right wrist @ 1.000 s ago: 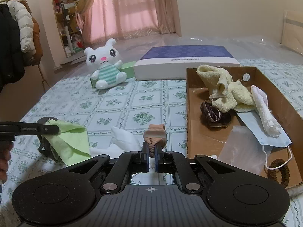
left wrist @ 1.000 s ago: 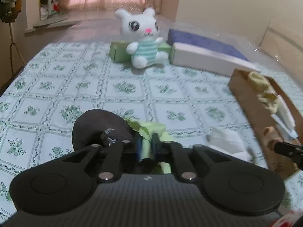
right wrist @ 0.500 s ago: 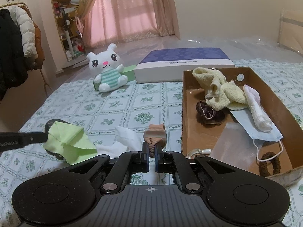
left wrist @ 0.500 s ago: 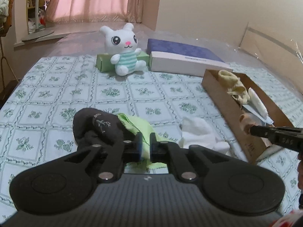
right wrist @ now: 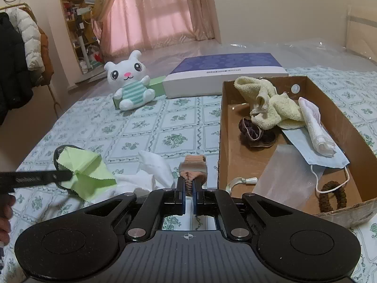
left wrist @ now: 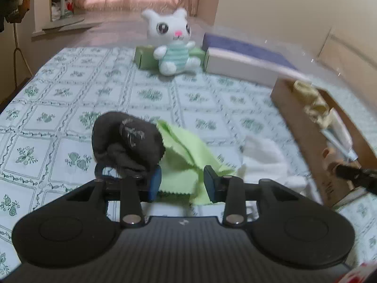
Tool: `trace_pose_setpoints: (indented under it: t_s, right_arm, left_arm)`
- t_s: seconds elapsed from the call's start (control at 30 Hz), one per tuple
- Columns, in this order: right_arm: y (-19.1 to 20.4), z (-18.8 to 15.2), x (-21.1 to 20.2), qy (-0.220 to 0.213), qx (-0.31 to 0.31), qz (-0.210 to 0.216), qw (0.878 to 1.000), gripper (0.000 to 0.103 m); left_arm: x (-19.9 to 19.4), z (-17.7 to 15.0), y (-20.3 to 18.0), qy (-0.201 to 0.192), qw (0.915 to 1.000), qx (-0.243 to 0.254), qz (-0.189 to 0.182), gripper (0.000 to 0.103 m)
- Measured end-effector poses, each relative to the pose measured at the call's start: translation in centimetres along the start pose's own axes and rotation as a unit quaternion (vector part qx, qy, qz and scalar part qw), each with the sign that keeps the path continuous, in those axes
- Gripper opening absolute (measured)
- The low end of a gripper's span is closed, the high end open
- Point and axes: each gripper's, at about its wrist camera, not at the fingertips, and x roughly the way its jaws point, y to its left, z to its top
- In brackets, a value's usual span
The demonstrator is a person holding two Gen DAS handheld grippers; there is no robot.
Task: Organize soft objects
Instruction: 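Lift the tan item with the right gripper while the left gripper grasps the green cloth, then carry the tan item and green cloth over the box with both grippers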
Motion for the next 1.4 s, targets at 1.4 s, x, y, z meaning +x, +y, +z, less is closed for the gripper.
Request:
trace_pose_setpoints:
  t_s: [1.4]
  right_arm:
    - [0.5, -2.0, -4.3, -0.001, 0.006, 0.004, 1.000, 0.005]
  left_arm:
    - [-5.0, -8.2, 2.5, 0.093, 0.9950, 0.014, 0.034, 0.005]
